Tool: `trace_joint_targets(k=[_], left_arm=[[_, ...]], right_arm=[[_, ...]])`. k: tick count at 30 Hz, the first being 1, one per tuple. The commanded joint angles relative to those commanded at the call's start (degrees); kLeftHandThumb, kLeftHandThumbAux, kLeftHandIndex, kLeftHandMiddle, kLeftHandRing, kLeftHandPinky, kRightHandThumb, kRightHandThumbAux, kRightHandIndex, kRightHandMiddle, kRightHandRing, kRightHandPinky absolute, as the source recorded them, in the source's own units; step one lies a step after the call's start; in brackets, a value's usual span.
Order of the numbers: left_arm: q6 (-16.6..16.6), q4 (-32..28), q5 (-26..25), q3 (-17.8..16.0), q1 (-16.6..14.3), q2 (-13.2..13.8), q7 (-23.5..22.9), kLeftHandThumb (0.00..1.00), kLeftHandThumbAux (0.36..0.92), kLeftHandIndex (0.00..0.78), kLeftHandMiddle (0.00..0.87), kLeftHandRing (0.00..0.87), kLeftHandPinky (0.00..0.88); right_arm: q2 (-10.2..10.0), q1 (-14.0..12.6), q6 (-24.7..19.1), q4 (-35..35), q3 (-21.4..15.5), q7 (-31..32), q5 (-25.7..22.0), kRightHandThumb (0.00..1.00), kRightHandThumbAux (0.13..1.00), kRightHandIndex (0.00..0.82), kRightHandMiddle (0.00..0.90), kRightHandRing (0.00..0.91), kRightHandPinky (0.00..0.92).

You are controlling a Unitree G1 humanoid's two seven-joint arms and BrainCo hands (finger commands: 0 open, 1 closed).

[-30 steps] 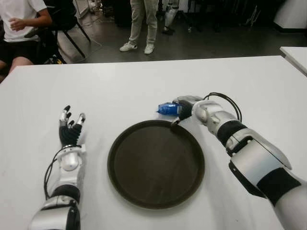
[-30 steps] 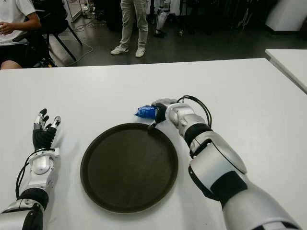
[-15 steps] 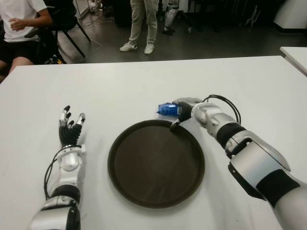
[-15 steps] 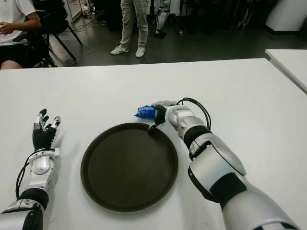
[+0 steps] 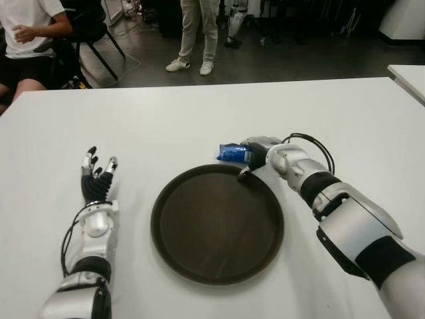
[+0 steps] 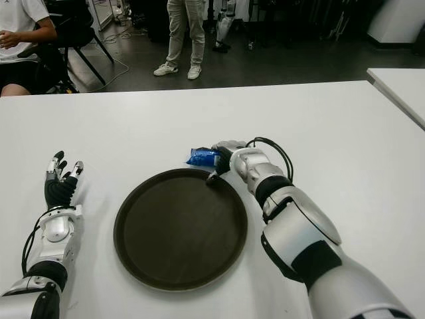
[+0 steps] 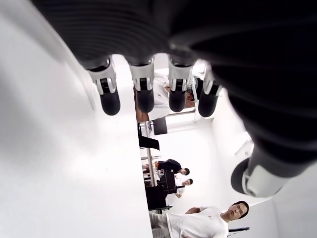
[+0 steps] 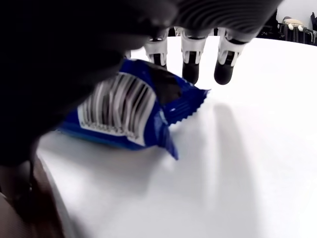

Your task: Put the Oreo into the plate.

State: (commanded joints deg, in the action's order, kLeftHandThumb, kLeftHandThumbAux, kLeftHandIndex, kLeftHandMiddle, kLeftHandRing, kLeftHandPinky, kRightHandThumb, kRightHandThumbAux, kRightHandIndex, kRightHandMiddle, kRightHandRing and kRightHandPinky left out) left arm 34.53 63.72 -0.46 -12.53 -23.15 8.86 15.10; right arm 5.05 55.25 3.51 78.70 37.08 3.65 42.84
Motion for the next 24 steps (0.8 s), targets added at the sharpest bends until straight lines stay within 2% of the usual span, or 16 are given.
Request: trace_joint_targets(k=[9, 24], left_arm=[[0.4, -0.1, 0.3, 0.4, 0.1, 0.2, -0.6, 0.344, 0.594, 0.021, 0.018, 0.000, 0.000], [0.8, 0.2, 0.3, 0.4, 0.1, 0.4, -0.9, 0.340, 0.590, 0.022, 0.026, 0.000, 0.000]], right_arm=[[0.1, 0.1, -0.3, 0.0, -0.2, -0.1, -0.1, 0.000, 0.571, 0.000, 0.000, 0.000, 0.000], [0.1, 0.2, 0.1, 0.1, -0.6, -0.7, -0.4, 0.000, 0.591, 0.000, 0.000, 0.000, 0.000]])
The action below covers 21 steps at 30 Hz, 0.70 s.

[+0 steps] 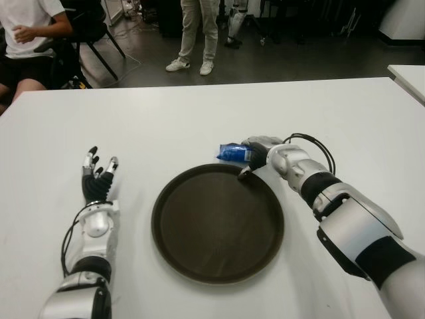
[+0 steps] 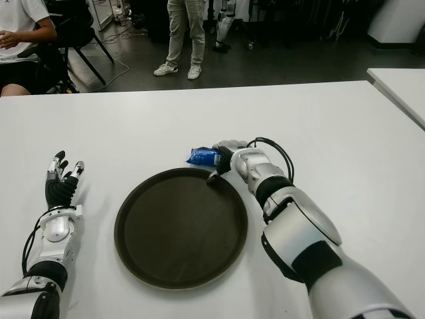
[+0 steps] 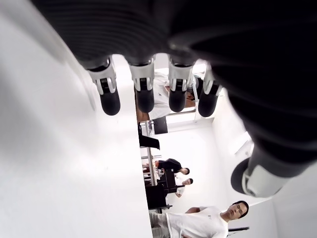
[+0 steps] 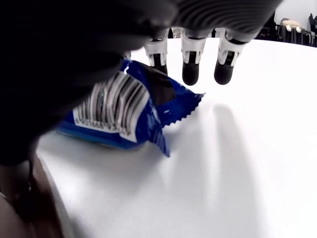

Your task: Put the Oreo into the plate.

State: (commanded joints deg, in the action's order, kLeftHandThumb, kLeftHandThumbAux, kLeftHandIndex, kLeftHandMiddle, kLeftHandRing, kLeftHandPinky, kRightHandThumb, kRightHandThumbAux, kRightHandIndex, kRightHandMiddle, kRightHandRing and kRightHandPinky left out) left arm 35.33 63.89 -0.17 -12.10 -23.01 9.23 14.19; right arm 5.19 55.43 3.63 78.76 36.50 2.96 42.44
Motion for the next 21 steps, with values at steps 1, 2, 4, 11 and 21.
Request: trace_joint_targets(k=[1, 2, 4, 11, 21], left_arm=[[0.1, 0.0, 0.0, 0.0, 0.0, 0.0, 0.0, 0.341, 0.590, 0.021, 0.026, 0.000, 0.000], [0.1, 0.0, 0.0, 0.0, 0.0, 0.0, 0.0, 0.343, 0.588, 0.021, 0.025, 0.000, 0.000], [0.1, 0.0, 0.0, 0.0, 0.1, 0.0, 0.0, 0.345, 0.585, 0.020, 0.026, 0.000, 0.000], [-0.4, 0.0, -0.5, -0.4, 0.0, -0.2, -0.1, 0.363, 0.582, 0.020, 0.023, 0.000, 0.000], [-1.2, -0.1, -0.7, -0.4, 0.0, -0.3, -0.1, 0.366, 0.582, 0.013, 0.013, 0.001, 0.000]], right_arm=[[0.0, 0.0, 0.0, 0.0, -0.1, 0.0, 0.0, 0.000, 0.592, 0.000, 0.000, 0.000, 0.000], [0.0, 0.0, 0.0, 0.0, -0.1, 0.0, -0.1, 0.000, 0.593, 0.000, 0.000, 0.000, 0.000], [0.0, 0.0, -0.1, 0.0, -0.2, 0.1, -0.1, 0.000, 0.597, 0.000, 0.000, 0.000, 0.000], [-0.1, 0.0, 0.0, -0.1, -1.3, -0.1, -0.6, 0.000, 0.607, 0.000, 0.000, 0.000, 0.000], [-0.1, 0.1, -0.2, -0.1, -1.6, 0.0, -0.4, 0.000, 0.589, 0.000, 0.000, 0.000, 0.000]])
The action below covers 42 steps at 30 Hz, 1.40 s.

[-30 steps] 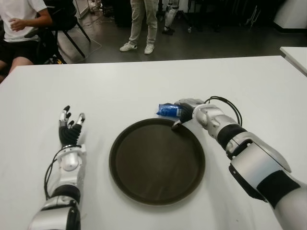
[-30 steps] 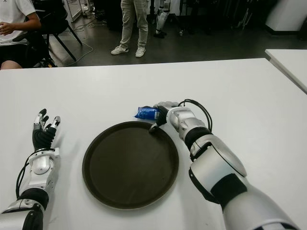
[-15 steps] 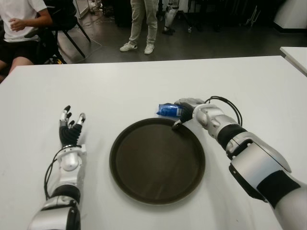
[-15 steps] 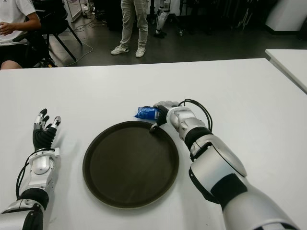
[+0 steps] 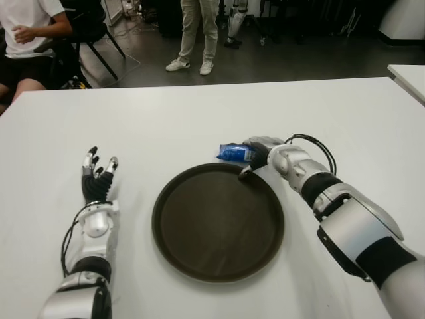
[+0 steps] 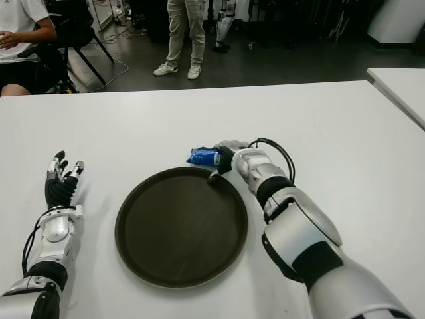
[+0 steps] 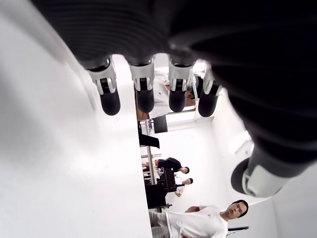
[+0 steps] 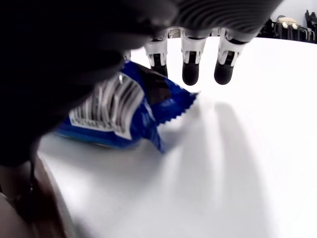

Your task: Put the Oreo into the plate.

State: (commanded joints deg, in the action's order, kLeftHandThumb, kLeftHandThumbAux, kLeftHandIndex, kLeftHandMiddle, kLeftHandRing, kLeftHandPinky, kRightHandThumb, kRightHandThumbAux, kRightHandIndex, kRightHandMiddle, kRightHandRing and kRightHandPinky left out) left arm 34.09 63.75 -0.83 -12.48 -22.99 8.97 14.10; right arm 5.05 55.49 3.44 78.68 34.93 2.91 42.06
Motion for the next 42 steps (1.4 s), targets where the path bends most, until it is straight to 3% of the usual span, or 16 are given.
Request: trace_joint_targets(k=[42], left_arm=[[0.0, 0.6, 0.3, 0.3, -0.6, 0.1, 0.0, 0.345, 0.571, 0.014, 0.030, 0.000, 0.000]], right_arm=[[0.0, 1.4, 2.0, -0.5, -0.1, -0.7, -0.1, 0.000, 0.618, 0.000, 0.000, 0.000, 0.000]])
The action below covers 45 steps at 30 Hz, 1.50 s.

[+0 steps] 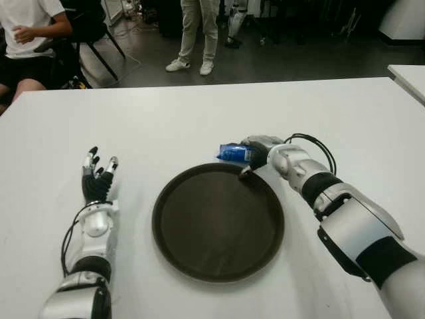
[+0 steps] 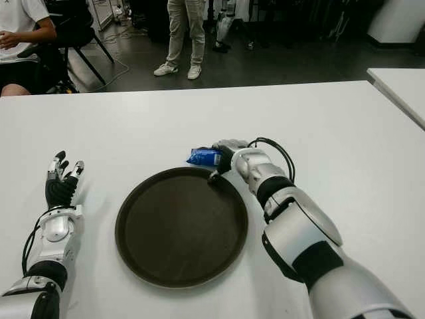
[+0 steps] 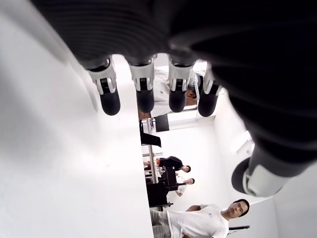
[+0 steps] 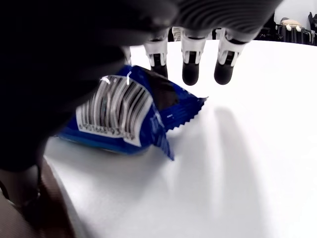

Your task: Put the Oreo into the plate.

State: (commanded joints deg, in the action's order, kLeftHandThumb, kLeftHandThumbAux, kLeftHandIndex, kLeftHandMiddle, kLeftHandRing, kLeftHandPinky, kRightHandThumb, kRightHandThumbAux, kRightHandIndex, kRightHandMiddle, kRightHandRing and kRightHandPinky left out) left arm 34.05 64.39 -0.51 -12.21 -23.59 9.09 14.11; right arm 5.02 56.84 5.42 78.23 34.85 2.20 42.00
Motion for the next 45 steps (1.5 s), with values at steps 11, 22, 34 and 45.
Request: trace_joint_targets(k=[11, 22, 34, 45], left_arm=[[-0.1, 0.1, 0.0, 0.1, -0.1, 0.0, -0.2, 0.347, 0.594, 0.013, 0.021, 0.000, 0.000], [0.1, -0.4, 0.0, 0.2, 0.2, -0.2, -0.4, 0.332, 0.585, 0.017, 0.022, 0.001, 0.000], [-0.3, -1.1, 0.2, 0.3, 0.2, -0.5, 0.2, 0.329, 0.574, 0.015, 0.023, 0.000, 0.000], [-0.7, -1.4, 0.3, 0.5, 0.4, -0.4, -0.2, 0.320, 0.582, 0.011, 0.015, 0.000, 0.000]], right_arm=[[0.0, 0.3, 0.1, -0.2, -0.1, -0.4, -0.1, 0.000, 0.606, 0.000, 0.000, 0.000, 0.000], [0.1, 1.0, 0.0, -0.4, 0.0, 0.7, 0.0, 0.000, 0.611, 0.000, 0.000, 0.000, 0.000], [0.1, 0.7, -0.1, -0.3, -0.1, -0.2, 0.0, 0.000, 0.604, 0.000, 0.000, 0.000, 0.000], [0.2, 1.1, -0.2, -0.3, 0.1, -0.2, 0.2, 0.000, 0.599, 0.000, 0.000, 0.000, 0.000]])
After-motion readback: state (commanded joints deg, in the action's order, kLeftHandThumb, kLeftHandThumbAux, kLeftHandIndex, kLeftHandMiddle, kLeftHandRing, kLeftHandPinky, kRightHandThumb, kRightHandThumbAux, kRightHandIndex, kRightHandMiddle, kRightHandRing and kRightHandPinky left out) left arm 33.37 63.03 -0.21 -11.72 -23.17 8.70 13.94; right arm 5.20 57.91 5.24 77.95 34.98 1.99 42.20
